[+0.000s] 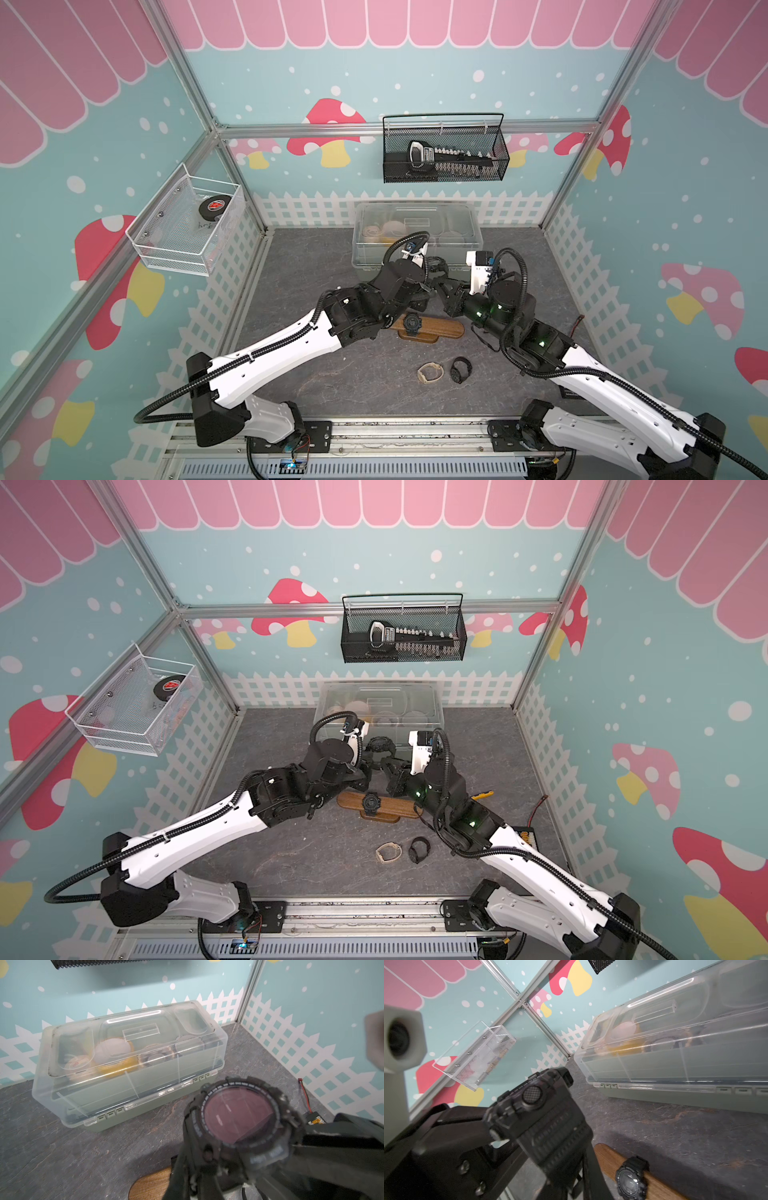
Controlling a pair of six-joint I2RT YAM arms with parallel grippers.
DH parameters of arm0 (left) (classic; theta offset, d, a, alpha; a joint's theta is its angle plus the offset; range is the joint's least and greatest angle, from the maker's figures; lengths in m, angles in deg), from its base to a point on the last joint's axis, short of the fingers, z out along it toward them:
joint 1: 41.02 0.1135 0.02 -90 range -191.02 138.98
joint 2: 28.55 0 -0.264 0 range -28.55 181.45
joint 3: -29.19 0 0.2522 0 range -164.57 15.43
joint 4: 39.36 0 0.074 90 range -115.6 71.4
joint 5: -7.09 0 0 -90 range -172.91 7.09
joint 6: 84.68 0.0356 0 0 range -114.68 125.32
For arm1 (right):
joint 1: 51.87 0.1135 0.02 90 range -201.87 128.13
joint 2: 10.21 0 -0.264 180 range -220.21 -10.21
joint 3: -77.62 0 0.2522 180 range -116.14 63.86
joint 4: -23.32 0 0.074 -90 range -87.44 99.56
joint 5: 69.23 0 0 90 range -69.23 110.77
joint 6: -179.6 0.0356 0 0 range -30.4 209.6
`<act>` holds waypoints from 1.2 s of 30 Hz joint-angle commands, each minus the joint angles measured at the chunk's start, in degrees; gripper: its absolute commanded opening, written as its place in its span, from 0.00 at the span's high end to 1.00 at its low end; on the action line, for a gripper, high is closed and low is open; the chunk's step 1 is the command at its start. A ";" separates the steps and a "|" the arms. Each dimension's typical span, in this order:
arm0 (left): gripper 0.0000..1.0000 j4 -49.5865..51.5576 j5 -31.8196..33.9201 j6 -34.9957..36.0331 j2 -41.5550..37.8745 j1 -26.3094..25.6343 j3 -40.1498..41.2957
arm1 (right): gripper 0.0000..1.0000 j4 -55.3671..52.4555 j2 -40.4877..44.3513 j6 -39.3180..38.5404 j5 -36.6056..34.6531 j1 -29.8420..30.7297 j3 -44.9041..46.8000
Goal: Place watch on stand
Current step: Pick up the watch at the center of the board.
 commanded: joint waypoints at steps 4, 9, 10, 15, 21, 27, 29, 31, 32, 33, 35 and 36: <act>1.00 -11.05 -8.12 4.57 -9.61 0.37 5.74 | 0.75 3.88 4.25 -4.07 0.18 -0.07 2.56; 1.00 -12.27 -10.60 8.56 -13.33 0.63 8.46 | 0.67 3.01 5.69 -8.39 3.47 -0.17 0.81; 1.00 -12.22 -10.87 9.81 -14.07 0.60 9.10 | 0.65 2.91 6.07 -9.42 5.01 -0.21 0.46; 1.00 -12.33 -10.06 15.69 -17.72 0.83 12.45 | 0.55 1.96 7.73 -12.64 13.92 -0.34 -1.21; 1.00 -12.63 -9.26 20.90 -21.82 1.47 15.84 | 0.45 1.68 6.67 -12.89 25.50 -1.07 -3.64; 1.00 -12.92 -9.45 24.88 -23.58 1.99 18.66 | 0.36 2.12 2.00 -10.83 35.28 -2.92 -6.59; 1.00 -12.94 -9.61 26.37 -23.53 2.12 19.36 | 0.35 2.67 0.50 -9.36 38.06 -4.16 -7.42; 1.00 -12.95 -10.06 28.11 -23.59 2.16 20.26 | 0.35 4.05 -0.68 -7.17 40.90 -5.76 -7.89; 1.00 -12.98 -10.14 28.80 -23.65 2.26 20.64 | 0.35 5.10 -1.18 -5.89 42.35 -6.60 -7.91; 1.00 -13.18 -10.49 29.64 -23.77 2.38 21.08 | 0.36 6.76 -1.71 -4.12 44.05 -7.66 -7.90; 1.00 -13.19 -11.16 31.16 -23.89 2.72 21.68 | 0.37 10.19 -2.89 0.30 47.39 -10.01 -7.77; 1.00 -13.25 -11.59 31.74 -24.13 3.03 22.02 | 0.38 12.74 -3.62 2.84 49.16 -11.18 -7.48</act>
